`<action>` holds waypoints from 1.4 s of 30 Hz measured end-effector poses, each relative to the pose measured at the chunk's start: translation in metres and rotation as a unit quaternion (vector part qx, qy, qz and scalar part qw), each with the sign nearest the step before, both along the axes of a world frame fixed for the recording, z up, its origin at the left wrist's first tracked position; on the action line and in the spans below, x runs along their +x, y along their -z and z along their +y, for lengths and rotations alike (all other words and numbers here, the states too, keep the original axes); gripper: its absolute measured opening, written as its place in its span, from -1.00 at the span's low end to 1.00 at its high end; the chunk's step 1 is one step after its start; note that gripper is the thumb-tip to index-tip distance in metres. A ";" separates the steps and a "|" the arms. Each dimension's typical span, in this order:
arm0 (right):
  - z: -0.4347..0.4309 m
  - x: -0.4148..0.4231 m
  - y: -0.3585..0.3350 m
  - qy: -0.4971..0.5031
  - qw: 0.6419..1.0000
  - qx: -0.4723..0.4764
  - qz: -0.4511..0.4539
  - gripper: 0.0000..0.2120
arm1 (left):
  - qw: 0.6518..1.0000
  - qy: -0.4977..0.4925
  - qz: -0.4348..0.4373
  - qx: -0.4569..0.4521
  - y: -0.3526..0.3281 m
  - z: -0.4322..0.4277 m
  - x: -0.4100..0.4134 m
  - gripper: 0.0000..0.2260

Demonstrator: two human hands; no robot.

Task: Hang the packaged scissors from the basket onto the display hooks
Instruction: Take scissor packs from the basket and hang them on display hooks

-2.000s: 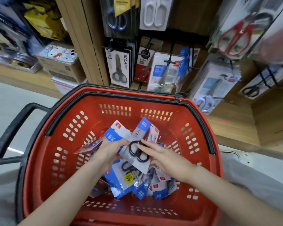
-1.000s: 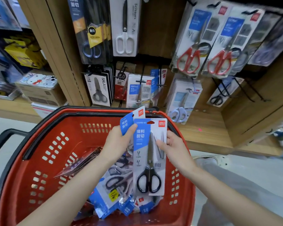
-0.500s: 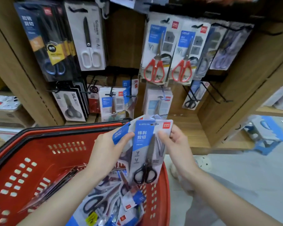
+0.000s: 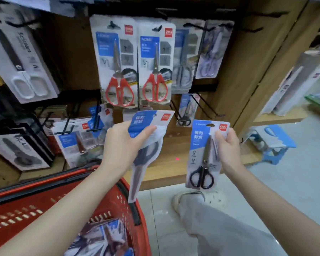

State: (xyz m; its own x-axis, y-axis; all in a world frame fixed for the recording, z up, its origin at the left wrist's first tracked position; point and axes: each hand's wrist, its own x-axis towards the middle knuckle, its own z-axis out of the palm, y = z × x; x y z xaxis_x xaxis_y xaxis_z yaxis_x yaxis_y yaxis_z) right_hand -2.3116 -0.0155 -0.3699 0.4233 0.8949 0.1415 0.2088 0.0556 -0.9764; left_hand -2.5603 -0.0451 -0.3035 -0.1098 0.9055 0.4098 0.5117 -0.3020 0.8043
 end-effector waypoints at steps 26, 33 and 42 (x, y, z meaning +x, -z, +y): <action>0.179 0.066 0.066 0.018 0.992 -0.058 0.110 -0.78 | 0.993 0.060 -0.032 -0.093 0.067 0.083 0.069 -0.82; 0.214 0.076 0.069 0.036 0.993 -0.105 0.047 -0.79 | 0.991 0.075 -0.040 -0.107 0.075 0.092 0.066 -0.81; 0.204 0.080 0.071 0.027 0.992 -0.119 -0.021 -0.90 | 0.986 0.074 -0.058 -0.135 0.075 0.089 0.068 -0.85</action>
